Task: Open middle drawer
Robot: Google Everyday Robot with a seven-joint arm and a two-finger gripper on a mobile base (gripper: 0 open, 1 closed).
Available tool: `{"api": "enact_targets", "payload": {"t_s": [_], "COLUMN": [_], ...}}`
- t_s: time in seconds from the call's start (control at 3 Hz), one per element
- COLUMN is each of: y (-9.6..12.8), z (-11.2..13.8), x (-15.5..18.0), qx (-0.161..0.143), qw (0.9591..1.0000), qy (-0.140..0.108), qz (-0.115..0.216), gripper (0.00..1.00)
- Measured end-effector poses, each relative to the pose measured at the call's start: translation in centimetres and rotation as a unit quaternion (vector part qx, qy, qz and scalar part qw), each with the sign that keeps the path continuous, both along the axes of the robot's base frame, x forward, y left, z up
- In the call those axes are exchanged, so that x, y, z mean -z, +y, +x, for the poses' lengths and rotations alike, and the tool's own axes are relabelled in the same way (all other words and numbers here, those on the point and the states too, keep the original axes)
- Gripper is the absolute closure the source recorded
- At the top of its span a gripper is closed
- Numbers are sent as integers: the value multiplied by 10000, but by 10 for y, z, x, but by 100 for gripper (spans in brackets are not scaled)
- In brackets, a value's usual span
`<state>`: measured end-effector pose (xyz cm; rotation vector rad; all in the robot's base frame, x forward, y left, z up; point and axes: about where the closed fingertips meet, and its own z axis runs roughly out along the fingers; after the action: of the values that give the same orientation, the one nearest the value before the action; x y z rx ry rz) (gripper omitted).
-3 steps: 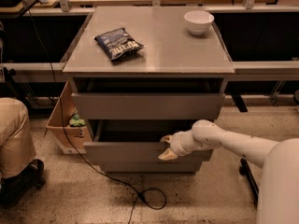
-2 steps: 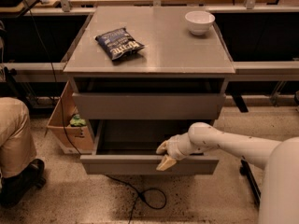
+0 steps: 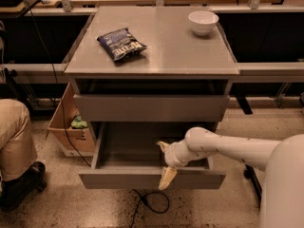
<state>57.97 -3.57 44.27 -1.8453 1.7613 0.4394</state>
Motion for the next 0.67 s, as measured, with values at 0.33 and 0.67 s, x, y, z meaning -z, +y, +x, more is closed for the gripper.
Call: {"api": "enact_targets", "payload": {"t_s": [0.33, 0.67], "y": [6, 4], "z": [-22, -43], "x": [11, 17], "qx": [-53, -1], "qw": [9993, 9975], "qy": [381, 697], "qz": [-23, -76], "gripper": [0, 0]}}
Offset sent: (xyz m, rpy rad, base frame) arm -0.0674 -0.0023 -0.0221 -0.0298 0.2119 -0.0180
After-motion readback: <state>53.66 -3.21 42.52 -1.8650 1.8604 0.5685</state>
